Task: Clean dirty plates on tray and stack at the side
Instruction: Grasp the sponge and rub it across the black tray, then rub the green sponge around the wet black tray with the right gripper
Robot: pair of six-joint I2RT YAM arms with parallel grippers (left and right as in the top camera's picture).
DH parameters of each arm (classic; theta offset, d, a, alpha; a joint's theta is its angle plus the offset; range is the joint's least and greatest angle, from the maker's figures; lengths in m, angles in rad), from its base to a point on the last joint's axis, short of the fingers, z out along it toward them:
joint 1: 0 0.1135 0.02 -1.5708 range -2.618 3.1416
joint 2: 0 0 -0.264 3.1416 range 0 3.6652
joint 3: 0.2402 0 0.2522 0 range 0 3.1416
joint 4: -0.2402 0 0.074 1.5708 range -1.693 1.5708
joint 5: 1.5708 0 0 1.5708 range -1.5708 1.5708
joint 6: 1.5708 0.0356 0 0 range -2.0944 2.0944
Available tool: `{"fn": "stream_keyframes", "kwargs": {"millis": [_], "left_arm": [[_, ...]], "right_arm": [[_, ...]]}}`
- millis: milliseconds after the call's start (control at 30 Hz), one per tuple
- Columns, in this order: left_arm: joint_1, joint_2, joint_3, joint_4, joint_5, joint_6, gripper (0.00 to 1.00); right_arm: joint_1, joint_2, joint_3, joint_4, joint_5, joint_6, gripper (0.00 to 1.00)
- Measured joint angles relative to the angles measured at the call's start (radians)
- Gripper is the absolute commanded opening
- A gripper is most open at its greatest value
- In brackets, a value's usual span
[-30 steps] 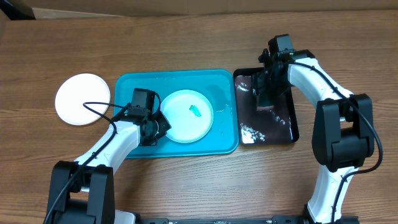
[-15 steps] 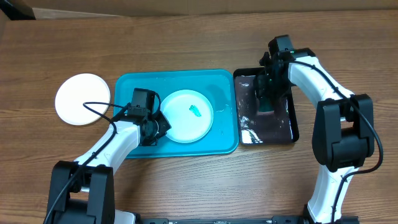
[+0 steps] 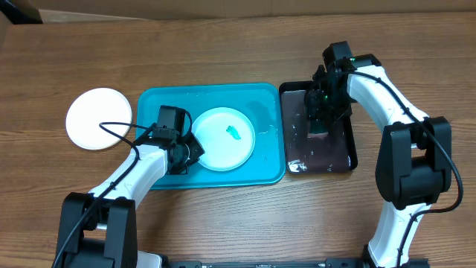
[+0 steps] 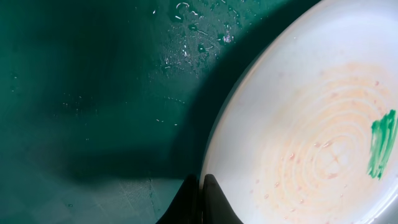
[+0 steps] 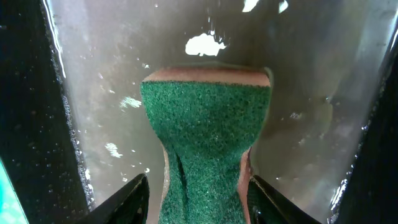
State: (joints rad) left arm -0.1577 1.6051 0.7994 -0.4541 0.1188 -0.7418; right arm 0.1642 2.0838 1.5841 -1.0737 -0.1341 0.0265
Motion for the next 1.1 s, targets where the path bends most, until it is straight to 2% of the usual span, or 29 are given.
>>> {"fn": "stream_keyframes", "kwargs": {"millis": [267, 567, 700, 900, 933, 1000, 1033, 1100], "left_arm": [[0.000, 0.000, 0.000, 0.000, 0.000, 0.000, 0.04], [0.000, 0.000, 0.000, 0.000, 0.000, 0.000, 0.04], [0.000, 0.000, 0.000, 0.000, 0.000, 0.000, 0.04], [0.000, 0.000, 0.000, 0.000, 0.000, 0.000, 0.04], [0.000, 0.000, 0.000, 0.000, 0.000, 0.000, 0.04], [0.000, 0.000, 0.000, 0.000, 0.000, 0.000, 0.04], [0.000, 0.000, 0.000, 0.000, 0.000, 0.000, 0.04], [0.000, 0.000, 0.000, 0.000, 0.000, 0.000, 0.04]], "right_arm": [[0.014, 0.000, -0.010, 0.039, 0.017, 0.008, 0.48], [0.049, 0.000, -0.014, 0.041, 0.090, 0.043, 0.47], [0.050, 0.000, -0.021, 0.048, 0.094, 0.048, 0.41], [0.052, 0.000, -0.066, 0.106, 0.101, 0.052, 0.40], [0.052, 0.000, -0.072, 0.112, 0.102, 0.051, 0.35], [0.052, 0.000, -0.079, 0.117, 0.105, 0.049, 0.12], [0.052, 0.000, -0.079, 0.116, 0.108, 0.049, 0.04], [0.052, 0.000, -0.079, 0.108, 0.108, 0.050, 0.04]]}}
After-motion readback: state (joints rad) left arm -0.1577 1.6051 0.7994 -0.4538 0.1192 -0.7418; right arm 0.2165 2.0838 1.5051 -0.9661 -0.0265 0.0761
